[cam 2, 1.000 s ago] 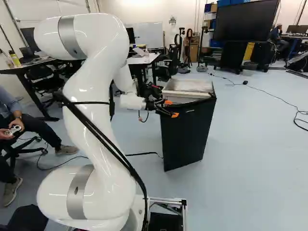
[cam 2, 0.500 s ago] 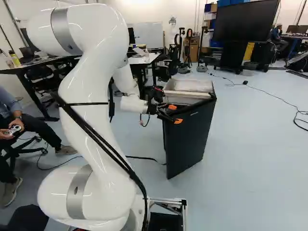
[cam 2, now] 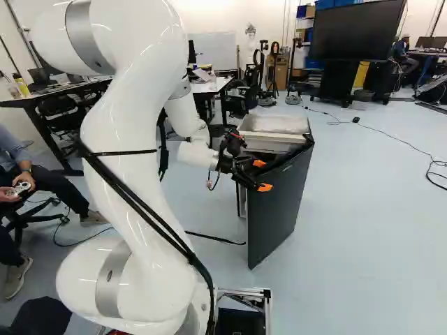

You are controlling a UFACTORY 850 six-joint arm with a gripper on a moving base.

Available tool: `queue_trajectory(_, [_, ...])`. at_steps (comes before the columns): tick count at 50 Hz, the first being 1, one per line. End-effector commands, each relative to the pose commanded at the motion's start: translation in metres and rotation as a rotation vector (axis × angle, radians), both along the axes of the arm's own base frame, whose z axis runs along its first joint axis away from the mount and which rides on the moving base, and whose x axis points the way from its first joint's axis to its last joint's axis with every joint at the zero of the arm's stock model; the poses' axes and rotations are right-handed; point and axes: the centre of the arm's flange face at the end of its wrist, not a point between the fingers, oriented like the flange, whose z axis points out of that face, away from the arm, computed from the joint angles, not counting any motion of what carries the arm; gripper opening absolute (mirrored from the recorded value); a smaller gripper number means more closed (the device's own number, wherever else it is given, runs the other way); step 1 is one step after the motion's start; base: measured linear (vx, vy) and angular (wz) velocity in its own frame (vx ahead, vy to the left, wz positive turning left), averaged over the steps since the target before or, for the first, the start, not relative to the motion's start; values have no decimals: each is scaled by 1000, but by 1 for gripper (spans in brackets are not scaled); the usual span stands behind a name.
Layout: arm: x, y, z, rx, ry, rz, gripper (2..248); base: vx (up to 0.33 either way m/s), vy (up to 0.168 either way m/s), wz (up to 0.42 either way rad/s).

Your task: Open the fridge door

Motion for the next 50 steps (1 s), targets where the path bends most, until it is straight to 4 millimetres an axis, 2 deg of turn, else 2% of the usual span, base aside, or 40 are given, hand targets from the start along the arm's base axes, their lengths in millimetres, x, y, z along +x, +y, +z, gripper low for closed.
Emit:
queue_trajectory(33, [-48, -43, 3, -43, 40, -200, 247, 0, 0, 0])
queue_trajectory(50, [-53, -49, 4, -52, 45, -227, 247, 0, 0, 0])
